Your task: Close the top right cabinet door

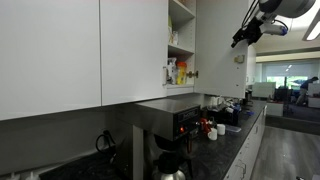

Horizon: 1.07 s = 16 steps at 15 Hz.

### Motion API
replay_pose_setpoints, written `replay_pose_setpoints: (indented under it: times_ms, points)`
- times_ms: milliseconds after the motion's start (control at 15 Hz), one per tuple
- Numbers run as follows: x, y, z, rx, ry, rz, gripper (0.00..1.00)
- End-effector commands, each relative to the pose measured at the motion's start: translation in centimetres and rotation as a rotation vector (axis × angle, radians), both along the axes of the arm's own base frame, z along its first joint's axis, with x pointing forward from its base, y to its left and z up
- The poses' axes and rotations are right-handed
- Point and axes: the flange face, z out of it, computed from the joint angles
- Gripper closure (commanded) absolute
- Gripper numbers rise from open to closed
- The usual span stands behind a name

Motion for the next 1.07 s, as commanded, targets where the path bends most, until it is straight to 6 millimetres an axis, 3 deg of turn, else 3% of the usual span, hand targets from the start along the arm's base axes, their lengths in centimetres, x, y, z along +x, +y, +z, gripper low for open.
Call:
replay_pose_setpoints:
  times_ms: [0, 1000]
  points:
    - [-0.3, 2.9, -0.2, -0.014, 0.018, 0.061, 0.0]
    - [0.7, 9.7, -0.5, 0.003, 0.037, 0.214, 0.0]
